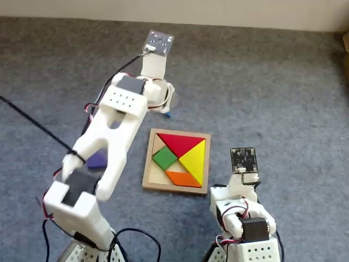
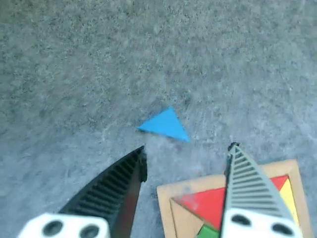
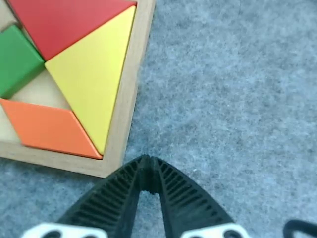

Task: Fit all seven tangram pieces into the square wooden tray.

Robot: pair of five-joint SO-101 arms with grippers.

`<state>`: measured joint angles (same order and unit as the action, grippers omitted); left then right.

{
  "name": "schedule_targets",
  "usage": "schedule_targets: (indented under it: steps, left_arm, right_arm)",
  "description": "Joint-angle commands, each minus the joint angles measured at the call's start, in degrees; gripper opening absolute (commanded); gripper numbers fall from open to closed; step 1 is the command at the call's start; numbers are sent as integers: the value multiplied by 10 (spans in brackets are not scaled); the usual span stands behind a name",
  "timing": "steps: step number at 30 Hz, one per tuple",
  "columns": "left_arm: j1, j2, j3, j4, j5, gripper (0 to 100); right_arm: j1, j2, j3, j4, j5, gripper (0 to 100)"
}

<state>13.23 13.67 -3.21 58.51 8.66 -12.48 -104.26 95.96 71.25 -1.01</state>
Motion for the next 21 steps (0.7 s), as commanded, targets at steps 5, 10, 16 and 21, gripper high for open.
schedule_targets:
  steps: [5,10,16,21]
  left_arm:
    - [-18,73,-87,-4,28,259]
    - [-27,121,-104,-4,48,260]
    - [-27,153,-114,-5,48,259]
    - [-28,167,-115,-9,48,259]
  right_arm:
    - [5,-9,86,4,-3,15]
    - [5,-9,86,4,-3,15]
    - [5,-9,86,4,-3,15]
    - [5,-9,86,4,-3,15]
